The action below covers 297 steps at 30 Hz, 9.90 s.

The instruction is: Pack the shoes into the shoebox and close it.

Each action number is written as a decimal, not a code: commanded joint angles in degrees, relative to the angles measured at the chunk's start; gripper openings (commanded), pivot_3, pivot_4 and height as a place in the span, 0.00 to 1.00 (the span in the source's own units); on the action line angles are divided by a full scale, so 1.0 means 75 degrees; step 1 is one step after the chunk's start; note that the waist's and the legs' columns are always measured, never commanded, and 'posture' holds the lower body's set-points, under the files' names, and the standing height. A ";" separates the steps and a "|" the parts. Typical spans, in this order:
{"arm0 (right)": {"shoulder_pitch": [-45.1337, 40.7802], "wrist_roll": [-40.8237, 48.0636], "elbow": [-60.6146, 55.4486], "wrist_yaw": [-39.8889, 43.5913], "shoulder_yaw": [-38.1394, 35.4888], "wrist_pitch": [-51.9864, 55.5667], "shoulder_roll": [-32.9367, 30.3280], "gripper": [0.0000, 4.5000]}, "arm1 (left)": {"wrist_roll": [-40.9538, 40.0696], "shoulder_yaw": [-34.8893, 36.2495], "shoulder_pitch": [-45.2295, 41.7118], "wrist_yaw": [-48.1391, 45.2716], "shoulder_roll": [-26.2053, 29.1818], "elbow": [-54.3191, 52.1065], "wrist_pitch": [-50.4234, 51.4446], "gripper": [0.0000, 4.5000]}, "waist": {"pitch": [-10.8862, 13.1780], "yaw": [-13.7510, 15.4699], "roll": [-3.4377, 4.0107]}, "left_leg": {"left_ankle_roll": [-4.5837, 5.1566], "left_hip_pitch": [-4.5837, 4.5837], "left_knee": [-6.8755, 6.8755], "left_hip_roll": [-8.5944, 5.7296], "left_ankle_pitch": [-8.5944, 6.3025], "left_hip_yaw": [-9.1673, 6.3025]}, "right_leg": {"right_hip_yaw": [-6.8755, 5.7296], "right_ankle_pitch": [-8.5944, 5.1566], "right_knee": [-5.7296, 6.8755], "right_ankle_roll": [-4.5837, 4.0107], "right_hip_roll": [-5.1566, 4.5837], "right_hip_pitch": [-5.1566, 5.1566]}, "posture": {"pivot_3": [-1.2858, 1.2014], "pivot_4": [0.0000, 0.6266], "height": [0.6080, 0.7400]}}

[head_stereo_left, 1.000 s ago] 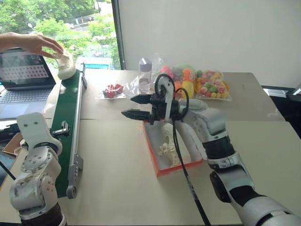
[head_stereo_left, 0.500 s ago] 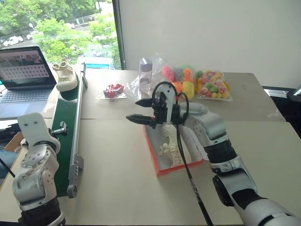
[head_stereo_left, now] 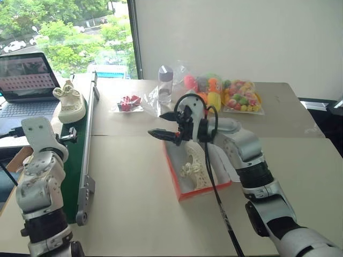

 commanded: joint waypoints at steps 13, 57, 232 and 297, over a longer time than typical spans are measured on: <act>0.0228 0.0139 -0.0880 -0.0044 -0.0140 0.0512 -0.0310 1.00 | 0.0106 0.0075 0.0235 -0.0183 0.0138 0.0401 -0.0834 1.00 | 0.0000 0.0006 0.0000 | -0.0001 0.0000 0.0000 0.0001 0.0000 0.0001 | -0.0003 0.0000 0.0001 -0.0001 -0.0006 -0.0002 | 0.52 0.24 1.00; -0.1691 0.2971 0.1088 -0.3761 -0.4671 0.2136 0.1350 1.00 | -0.2754 -0.1394 -0.2651 -0.0775 -0.1440 -0.1159 -0.0373 0.12 | 0.0006 0.0074 -0.0012 | 0.0062 -0.0041 0.0014 -0.0003 0.0040 -0.0010 | -0.0025 0.0040 -0.0010 -0.0042 0.0001 -0.0008 | 0.52 0.24 1.00; 0.0883 -0.0095 -0.2015 0.0403 -0.1836 0.5179 -0.1717 0.99 | -0.4119 -0.4471 -0.1807 -0.7993 0.4169 -0.2398 0.0578 0.65 | -0.0124 0.0339 0.0048 | 0.0031 -0.0024 -0.0101 -0.0015 -0.0013 0.0004 | -0.0007 -0.0117 -0.0128 0.0007 -0.0002 0.0046 | 0.52 0.24 1.00; 0.7155 0.4585 -0.0756 -0.1940 -0.6584 -0.1391 0.0753 0.01 | -0.1049 -0.5802 -0.4063 -1.0903 0.3039 0.0677 -0.1141 0.65 | -0.0050 0.0192 0.0084 | 0.0145 -0.0005 0.0027 -0.0103 -0.0027 -0.0150 | 0.0055 -0.0183 -0.0011 0.0074 -0.0016 0.0128 | 0.52 0.24 1.00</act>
